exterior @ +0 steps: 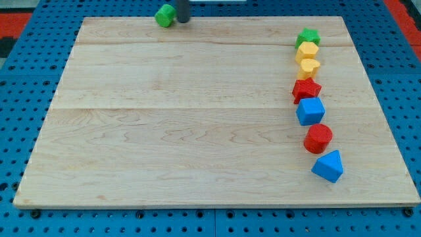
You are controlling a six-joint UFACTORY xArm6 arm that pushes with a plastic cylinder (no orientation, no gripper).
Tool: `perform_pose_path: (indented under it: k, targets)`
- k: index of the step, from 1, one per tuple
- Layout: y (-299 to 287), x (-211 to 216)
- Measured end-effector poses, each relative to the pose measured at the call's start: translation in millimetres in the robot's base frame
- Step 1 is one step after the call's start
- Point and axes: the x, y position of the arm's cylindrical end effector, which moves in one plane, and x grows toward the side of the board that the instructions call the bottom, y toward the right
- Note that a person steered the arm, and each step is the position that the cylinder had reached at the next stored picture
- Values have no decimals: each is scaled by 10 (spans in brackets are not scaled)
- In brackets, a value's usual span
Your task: Separate the green star and the hexagon from the blocks
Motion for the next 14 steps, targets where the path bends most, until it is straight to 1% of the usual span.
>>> perform_pose_path:
  k: [1,2,3,4,5,6,7,8,9,10,11,12,13,14]
  targets:
    - [-172,147]
    - [1036,137]
    - [1979,-10]
    - [2880,92]
    - [3216,582]
    - [3123,1163]
    - [3167,1609]
    - [3218,1803]
    - [3415,1359]
    - [2868,1006]
    - [2372,1039]
    - [2016,1508]
    - [2061,1828]
    - [1735,1424]
